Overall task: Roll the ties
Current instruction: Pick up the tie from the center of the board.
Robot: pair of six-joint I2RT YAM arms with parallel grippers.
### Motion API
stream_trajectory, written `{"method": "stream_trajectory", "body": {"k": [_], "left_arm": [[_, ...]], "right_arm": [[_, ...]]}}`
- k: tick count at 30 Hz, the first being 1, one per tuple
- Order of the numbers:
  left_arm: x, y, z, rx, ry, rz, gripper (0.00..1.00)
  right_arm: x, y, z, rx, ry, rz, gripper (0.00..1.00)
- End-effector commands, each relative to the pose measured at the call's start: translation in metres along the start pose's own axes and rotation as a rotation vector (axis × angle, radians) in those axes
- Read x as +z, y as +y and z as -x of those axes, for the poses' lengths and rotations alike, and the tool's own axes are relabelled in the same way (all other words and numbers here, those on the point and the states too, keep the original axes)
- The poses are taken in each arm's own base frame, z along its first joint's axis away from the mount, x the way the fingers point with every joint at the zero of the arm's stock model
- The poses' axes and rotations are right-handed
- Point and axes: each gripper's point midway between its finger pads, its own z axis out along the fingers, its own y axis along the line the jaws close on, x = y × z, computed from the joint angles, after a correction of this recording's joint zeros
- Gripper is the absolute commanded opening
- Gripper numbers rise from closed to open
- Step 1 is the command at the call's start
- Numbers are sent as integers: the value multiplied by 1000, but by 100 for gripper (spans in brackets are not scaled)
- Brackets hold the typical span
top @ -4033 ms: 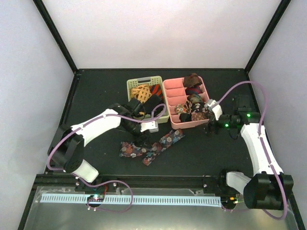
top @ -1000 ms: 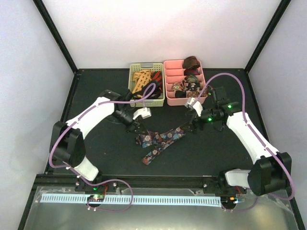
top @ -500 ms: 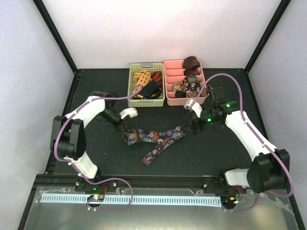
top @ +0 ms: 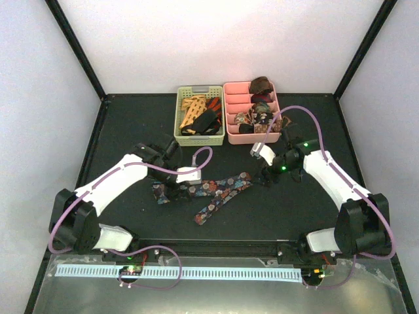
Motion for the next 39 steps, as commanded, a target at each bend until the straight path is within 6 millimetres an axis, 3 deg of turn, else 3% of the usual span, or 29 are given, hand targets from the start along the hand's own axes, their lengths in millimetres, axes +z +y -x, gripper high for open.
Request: {"method": "stream_trajectory", "body": {"k": [1,6,8,12,16,20,31,35,39], "left_arm": [[9,20,27,25,-49,41,68],[29,53,54,-16,-60,86,80],[45,61,65,-36,-45,69,83],[75,79,84,-121,-16,3,83],[105,89,86,-156,61,-74,85],[121,95,67,-180,172,-95,85],[91,84,-33,-304,336,-79,88],[92,67,-58,-304,378,-106,86],[96,43,-64,-329,372,-224,74]], "right_arm": [[14,-27,-17,-34,52,-120,80],[36,-54,-41,0,136,-175,80],[38,-57,-39,62,138,-128,77],[20,-62,-33,183,36,-45,75],[1,-67,-36,228,-23,-39,76],[-7,-59,-41,229,-34,-38,76],[-15,-47,-22,208,-136,-12,76],[-16,-47,-18,214,-156,-2,76],[-17,-46,-16,217,-163,7,76]]}}
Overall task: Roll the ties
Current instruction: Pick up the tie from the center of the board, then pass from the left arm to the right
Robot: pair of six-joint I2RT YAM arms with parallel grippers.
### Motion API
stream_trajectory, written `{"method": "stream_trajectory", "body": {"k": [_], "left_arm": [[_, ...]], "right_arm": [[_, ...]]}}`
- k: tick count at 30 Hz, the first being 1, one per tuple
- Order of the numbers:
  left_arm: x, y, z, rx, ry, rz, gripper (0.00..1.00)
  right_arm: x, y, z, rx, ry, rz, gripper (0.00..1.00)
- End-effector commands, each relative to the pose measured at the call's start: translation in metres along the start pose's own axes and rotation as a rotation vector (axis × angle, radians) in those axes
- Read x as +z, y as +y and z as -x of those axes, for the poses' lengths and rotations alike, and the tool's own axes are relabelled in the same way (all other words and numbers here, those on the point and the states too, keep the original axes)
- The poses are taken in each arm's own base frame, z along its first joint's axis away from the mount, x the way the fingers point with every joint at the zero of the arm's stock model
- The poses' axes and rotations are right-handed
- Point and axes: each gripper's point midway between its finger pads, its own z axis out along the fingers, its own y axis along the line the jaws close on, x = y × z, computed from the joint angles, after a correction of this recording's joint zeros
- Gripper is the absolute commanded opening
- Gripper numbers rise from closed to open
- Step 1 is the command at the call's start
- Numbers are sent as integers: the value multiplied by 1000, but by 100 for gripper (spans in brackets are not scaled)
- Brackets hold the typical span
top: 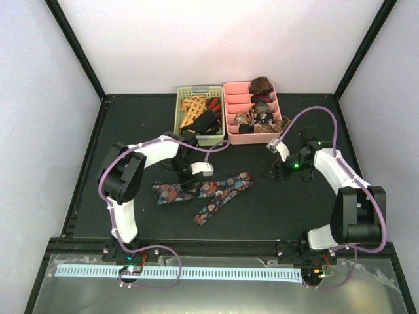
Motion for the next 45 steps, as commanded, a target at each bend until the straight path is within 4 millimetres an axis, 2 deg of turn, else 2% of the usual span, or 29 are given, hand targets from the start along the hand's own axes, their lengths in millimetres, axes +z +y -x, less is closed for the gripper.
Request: {"method": "stream_trajectory", "body": {"k": [1,4,6,11,13,22,26,32,35,37,41,45], "left_arm": [[20,-25,-31,-21,101,-132,69],[22,-33,-29,-27,85,-180,47],[16,-39,-23,-26,55,-202,35],[-23,-62,3,17,-75,-247,8],[-43,-69,13,26,-129,-254,2],[-130,-103,56,97,-374,-304,2],[-157,-118,72,125,-448,-351,2],[-176,-128,86,117,-510,-408,1],[-179,-129,92,105,-532,-443,2],[-180,-129,95,97,-543,-458,2],[-182,-130,101,110,-572,-463,2],[-185,-130,110,121,-600,-447,2]], "right_arm": [[-4,4,13,-8,-49,26,76],[-4,7,16,-6,-68,41,80],[-6,9,19,-16,-89,38,83],[-15,12,28,-84,-159,-27,87],[-22,16,36,-116,-193,-46,87],[-41,46,80,-344,-338,-163,90],[-36,75,97,-520,-387,-228,92],[-16,112,116,-686,-354,-223,96],[-3,129,123,-769,-300,-239,91],[1,138,131,-748,-293,-213,88],[2,163,138,-657,-328,-52,85],[6,177,137,-598,-328,57,75]]}}
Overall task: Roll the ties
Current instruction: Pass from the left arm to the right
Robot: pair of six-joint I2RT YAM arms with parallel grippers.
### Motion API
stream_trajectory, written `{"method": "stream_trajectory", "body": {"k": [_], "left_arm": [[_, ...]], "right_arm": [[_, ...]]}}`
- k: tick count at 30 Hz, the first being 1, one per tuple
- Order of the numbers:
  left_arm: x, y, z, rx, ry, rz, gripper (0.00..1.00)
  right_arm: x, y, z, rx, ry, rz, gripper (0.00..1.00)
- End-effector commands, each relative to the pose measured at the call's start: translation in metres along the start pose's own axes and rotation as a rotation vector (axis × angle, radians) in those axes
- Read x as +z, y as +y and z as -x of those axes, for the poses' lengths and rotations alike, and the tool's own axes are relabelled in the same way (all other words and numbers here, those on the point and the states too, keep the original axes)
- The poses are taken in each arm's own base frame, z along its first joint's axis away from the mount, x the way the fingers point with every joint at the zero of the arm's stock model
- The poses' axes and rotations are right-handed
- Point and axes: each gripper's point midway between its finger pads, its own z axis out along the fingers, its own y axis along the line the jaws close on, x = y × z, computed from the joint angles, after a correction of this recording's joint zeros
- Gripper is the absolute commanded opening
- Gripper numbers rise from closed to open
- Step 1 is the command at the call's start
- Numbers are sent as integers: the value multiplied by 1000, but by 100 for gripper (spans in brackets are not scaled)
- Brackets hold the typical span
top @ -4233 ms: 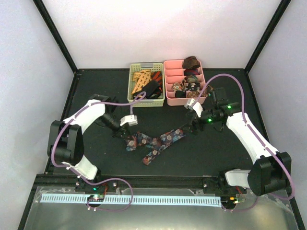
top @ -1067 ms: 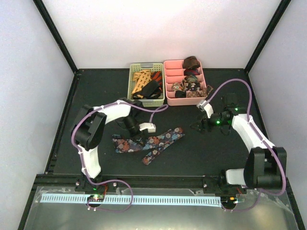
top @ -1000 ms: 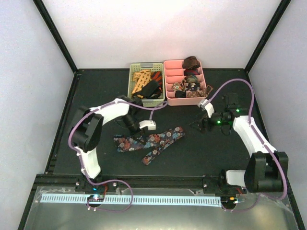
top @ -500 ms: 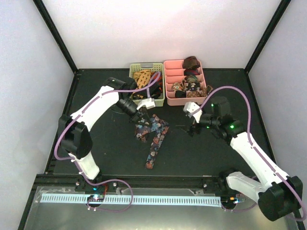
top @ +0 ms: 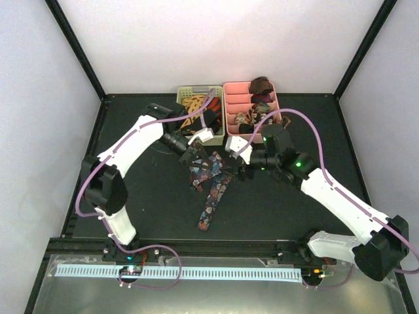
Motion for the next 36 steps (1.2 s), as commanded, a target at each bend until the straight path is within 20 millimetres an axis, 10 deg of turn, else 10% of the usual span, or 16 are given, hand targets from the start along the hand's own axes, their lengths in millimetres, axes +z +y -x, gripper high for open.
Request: {"method": "stream_trajectory", "body": {"k": [1,8,14,18,26,36], "left_arm": [[1,-9,26,57,-75,-29,2],[13,-2,36,74,-71,-25,2],[26,4,46,81,-61,-20,2],[26,22,42,72,-35,62,40],[11,72,-21,218,29,447,75],[63,80,-137,277,445,477,80]], "right_arm": [[3,16,14,87,-46,105,72],[6,25,0,109,16,156,47],[7,21,-24,138,97,106,4],[-7,3,-46,210,123,30,2],[-52,-40,-117,392,120,-112,2],[-71,-76,-210,397,280,-205,2]]}}
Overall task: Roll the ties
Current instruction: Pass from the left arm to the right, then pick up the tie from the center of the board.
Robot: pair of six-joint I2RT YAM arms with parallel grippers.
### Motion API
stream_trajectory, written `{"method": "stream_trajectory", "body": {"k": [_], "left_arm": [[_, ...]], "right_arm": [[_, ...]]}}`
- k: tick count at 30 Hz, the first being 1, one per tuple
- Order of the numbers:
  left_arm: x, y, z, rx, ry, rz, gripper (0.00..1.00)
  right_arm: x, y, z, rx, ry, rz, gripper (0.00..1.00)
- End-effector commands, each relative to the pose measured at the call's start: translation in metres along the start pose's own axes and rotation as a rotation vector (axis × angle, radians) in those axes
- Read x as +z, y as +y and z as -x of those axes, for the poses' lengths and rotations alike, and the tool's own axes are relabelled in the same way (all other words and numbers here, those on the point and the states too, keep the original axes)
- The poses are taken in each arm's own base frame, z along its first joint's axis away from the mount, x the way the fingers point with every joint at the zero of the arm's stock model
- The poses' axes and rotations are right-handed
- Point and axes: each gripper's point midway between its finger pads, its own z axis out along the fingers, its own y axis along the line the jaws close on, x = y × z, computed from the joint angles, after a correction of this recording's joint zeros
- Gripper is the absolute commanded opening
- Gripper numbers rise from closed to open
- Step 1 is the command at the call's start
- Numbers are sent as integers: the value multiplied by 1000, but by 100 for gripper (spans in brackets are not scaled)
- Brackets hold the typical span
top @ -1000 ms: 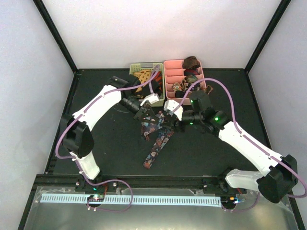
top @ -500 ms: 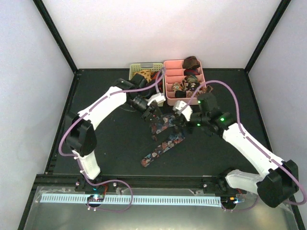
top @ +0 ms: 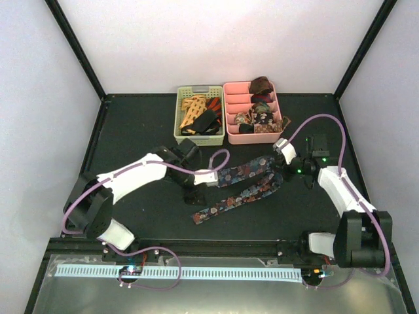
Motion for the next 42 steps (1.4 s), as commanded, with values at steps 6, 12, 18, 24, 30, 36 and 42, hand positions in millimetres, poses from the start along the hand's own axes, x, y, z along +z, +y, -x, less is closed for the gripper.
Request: {"method": "stream_trajectory", "body": {"k": [6,12,18,24,30,36,42], "left_arm": [[43,-12,-69,217,325,95,74],[39,-28,-62,320,232,81,69],[25,-41,-41,534,74,181,75],[36,-46,-51,705,82,149,70],[55,-41,-63,841,114,158,65],[62,-41,-63,873,110,187,55],[73,-33,-87,925,226,238,20]], "right_arm": [[6,-17,-41,-172,113,-40,2],[4,-19,-62,-218,165,-72,2],[8,-19,-74,-205,202,-60,2],[10,-19,-80,-205,222,-56,3],[10,-18,-84,-199,233,-57,3],[11,-18,-86,-195,235,-56,6],[11,-19,-85,-197,242,-54,11]]}}
